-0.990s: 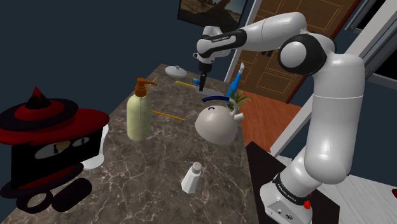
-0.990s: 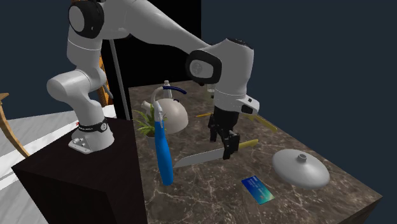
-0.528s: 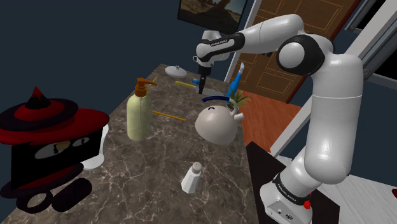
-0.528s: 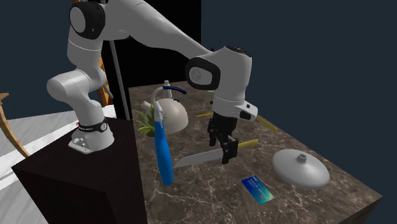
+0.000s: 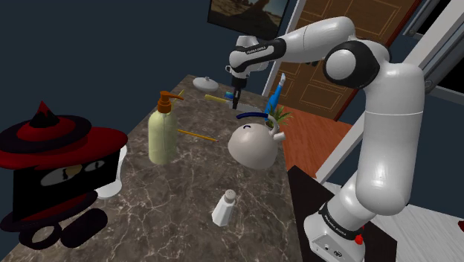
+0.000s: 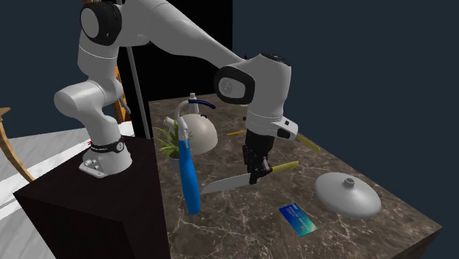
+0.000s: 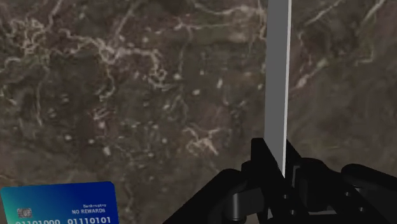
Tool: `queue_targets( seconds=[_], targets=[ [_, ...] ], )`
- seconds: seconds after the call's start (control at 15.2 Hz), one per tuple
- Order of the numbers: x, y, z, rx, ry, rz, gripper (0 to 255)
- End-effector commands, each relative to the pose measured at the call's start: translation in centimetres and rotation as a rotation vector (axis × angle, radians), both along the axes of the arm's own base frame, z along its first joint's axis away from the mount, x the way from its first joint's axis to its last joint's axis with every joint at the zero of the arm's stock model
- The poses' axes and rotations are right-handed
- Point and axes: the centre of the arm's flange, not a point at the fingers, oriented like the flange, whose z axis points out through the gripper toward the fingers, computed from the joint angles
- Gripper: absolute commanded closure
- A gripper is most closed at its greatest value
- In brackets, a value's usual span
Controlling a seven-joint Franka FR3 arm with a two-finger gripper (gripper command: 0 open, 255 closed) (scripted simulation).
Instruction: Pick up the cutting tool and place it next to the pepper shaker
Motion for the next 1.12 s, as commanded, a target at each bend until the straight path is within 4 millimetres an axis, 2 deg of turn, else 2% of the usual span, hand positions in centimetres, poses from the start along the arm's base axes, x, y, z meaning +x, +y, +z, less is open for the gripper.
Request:
queue_targets(
  seconds=[0.0, 0.33, 1.06],
  targets=[
    [0.0, 0.0, 0.0, 0.0, 0.0, 0.0, 255],
    [0.0, 0.0, 0.0, 0.0, 0.0, 0.0, 255],
    [0.0, 0.0, 5.8, 0.0, 0.0, 0.0, 255]
  ],
)
